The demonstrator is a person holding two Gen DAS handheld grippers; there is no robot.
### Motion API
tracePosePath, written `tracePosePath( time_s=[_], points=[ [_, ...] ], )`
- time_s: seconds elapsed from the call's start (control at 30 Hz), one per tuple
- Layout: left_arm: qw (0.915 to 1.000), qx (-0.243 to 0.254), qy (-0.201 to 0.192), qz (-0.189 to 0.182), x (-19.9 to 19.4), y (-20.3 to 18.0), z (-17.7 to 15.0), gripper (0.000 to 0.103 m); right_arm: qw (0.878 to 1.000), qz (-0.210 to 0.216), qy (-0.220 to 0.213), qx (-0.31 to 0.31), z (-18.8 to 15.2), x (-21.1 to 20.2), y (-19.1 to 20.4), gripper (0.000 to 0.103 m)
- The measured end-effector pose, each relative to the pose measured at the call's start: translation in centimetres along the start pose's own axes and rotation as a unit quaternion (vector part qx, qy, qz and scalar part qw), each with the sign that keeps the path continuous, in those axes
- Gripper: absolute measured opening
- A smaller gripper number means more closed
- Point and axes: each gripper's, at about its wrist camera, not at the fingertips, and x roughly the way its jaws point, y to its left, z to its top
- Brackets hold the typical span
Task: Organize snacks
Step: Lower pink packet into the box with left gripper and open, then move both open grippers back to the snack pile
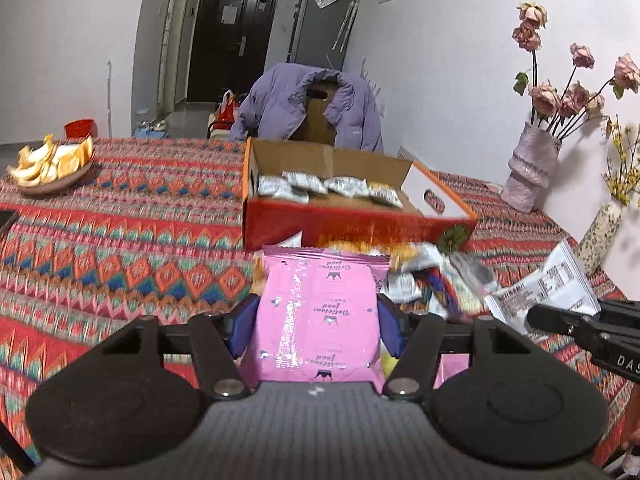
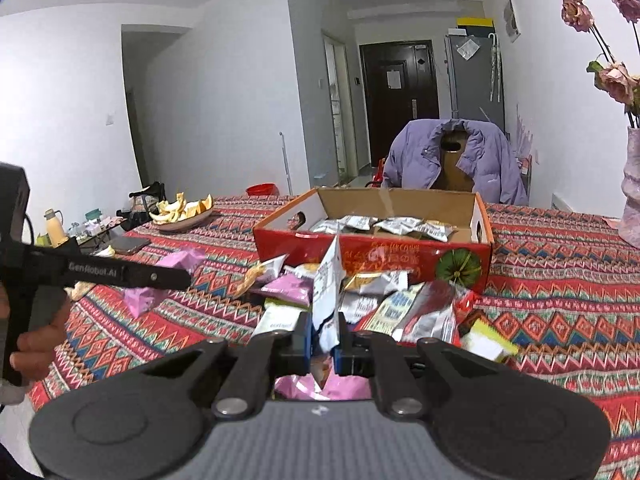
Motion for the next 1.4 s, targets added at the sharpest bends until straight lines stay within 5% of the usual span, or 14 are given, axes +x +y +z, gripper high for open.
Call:
tracePosePath(
  time_s=[0.23, 0.43, 0.67, 0.9, 1.03, 1.4],
  points=[
    [0.9996, 0.023, -0.017, 0.007, 6.1, 0.6, 7.0, 0.062, 0.999, -0.007, -0.011, -0.036, 5.1, 3.3, -3.1, 0.01],
    [0.9997, 0.02, 0.011, 0.013, 14.2, 1.2, 12.5, 0.062, 0.998, -0.016, 0.001, -0.062, 11.0, 9.8, -7.6, 0.01],
    [0.9975, 0.031, 0.048, 0.041, 21.7, 1.7, 13.8, 0.063, 0.993, -0.063, 0.073, -0.064, 15.0, 21.6, -13.8, 0.01],
    [0.9962, 0.021, 0.063, 0.056, 25.3, 2.7, 14.1, 0.065, 0.982, -0.128, 0.117, -0.076, 14.6, 29.5, -17.3, 0.016],
    [0.9969, 0.019, 0.055, 0.052, 25.2, 3.3, 14.5, 0.069, 0.987, -0.112, 0.103, -0.058, 14.3, 29.4, -17.8, 0.043],
    [0.9979, 0.023, 0.028, 0.054, 19.8, 3.4, 15.1, 0.07, 0.989, -0.104, 0.074, -0.074, 15.9, 22.2, -15.5, 0.044]
  ],
)
